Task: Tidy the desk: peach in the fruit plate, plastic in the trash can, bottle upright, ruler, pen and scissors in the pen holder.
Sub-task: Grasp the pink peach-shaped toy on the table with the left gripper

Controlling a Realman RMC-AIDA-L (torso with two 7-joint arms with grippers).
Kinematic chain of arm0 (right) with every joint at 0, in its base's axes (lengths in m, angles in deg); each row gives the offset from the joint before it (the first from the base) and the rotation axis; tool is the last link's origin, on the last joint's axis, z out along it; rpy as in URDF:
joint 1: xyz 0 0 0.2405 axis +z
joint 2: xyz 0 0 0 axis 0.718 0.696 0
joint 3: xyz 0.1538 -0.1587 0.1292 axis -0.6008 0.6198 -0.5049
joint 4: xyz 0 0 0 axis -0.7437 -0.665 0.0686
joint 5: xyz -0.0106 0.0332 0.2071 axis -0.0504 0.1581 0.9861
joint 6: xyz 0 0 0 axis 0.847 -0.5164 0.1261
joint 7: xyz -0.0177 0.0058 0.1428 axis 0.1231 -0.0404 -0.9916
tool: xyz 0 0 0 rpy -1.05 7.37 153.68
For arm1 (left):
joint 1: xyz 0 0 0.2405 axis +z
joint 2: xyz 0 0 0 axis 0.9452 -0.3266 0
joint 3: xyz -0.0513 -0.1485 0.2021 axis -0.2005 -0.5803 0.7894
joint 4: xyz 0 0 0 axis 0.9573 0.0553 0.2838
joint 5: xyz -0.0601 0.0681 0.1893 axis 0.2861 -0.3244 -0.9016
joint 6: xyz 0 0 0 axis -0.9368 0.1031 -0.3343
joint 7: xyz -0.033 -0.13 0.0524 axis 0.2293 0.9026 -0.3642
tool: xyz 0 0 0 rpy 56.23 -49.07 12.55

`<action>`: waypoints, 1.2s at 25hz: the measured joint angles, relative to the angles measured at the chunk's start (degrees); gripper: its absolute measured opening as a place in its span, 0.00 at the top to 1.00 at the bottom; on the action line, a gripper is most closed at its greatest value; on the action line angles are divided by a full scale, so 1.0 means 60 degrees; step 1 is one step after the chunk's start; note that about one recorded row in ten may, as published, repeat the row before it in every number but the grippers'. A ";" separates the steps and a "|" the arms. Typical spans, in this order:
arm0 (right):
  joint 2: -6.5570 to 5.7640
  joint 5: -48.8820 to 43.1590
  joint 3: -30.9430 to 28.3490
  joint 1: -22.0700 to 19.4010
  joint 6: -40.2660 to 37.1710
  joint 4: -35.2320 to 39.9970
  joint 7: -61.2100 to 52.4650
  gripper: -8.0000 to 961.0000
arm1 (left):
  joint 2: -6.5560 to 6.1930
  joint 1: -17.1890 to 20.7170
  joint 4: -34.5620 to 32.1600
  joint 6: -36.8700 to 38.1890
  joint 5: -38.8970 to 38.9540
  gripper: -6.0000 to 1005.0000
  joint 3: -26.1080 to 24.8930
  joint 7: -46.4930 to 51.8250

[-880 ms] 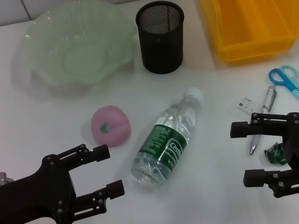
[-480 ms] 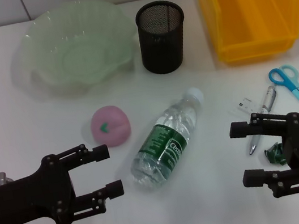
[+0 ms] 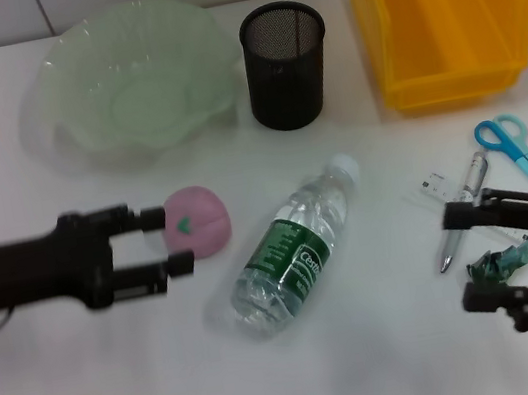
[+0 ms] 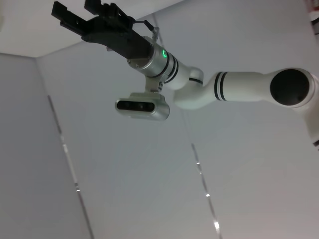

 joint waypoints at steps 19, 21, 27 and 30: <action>-0.0128 0.0020 -0.0597 -0.0405 0.0035 0.0016 0.0067 0.14 | 0.0708 -0.2070 0.0150 -0.2921 -0.3376 0.25 0.0038 0.1119; -0.0129 0.0020 -0.0636 -0.0381 0.0034 0.0016 0.0046 0.14 | 0.0702 -0.2035 0.0152 -0.3003 -0.3383 0.32 0.0039 0.1105; -0.0128 0.0023 -0.0679 -0.0302 -0.0034 0.0016 0.0023 0.14 | 0.0702 -0.1983 0.0299 -0.3343 -0.3395 0.51 0.0046 0.0986; -0.0129 0.0029 -0.0679 -0.0296 -0.0058 0.0016 0.0010 0.14 | 0.0712 -0.1983 0.0366 -0.3434 -0.3397 0.60 0.0049 0.0932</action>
